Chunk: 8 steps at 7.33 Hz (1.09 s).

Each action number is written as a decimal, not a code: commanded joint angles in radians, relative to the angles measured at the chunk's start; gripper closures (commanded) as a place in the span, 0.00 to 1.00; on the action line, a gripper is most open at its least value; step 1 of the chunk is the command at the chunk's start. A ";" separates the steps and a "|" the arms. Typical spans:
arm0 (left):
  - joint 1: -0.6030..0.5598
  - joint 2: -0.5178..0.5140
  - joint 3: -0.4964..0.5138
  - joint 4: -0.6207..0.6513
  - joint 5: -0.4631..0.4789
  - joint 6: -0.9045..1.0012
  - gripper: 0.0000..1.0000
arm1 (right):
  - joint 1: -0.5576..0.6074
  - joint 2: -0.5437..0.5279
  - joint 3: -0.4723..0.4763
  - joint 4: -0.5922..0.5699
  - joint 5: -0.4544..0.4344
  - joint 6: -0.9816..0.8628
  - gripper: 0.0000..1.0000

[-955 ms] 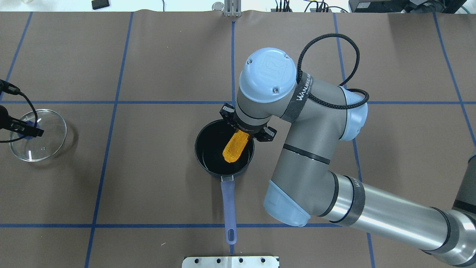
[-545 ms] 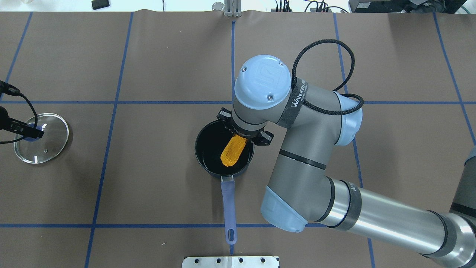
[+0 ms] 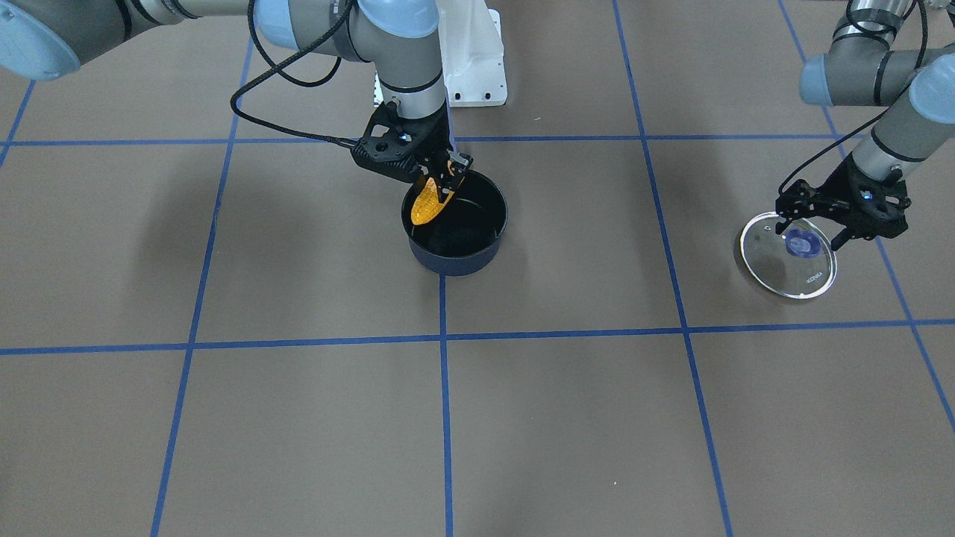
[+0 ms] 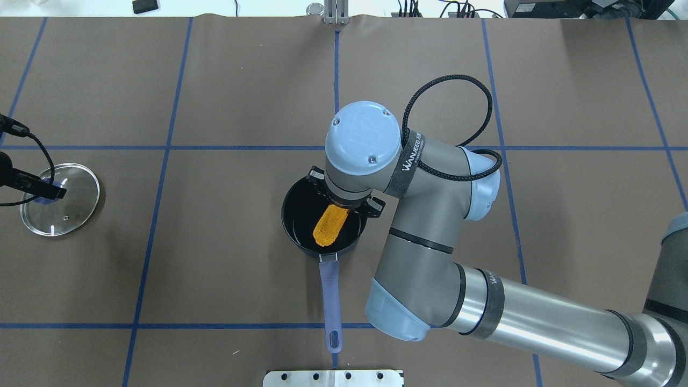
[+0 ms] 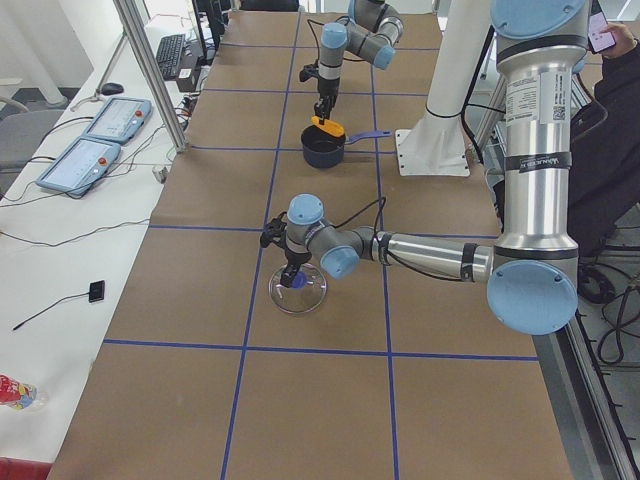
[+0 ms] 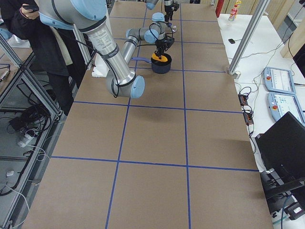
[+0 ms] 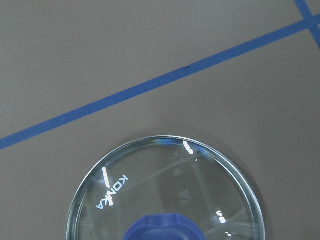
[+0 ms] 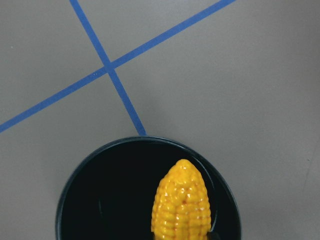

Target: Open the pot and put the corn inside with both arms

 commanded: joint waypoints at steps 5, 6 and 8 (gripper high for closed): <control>-0.050 0.031 -0.064 0.011 -0.109 -0.001 0.02 | 0.012 0.004 -0.025 0.093 -0.040 -0.013 0.00; -0.056 0.031 -0.062 0.013 -0.120 0.005 0.02 | 0.090 -0.018 -0.027 0.147 -0.028 -0.073 0.00; -0.113 0.024 -0.059 0.019 -0.181 0.009 0.02 | 0.269 -0.103 -0.027 0.215 0.022 -0.371 0.00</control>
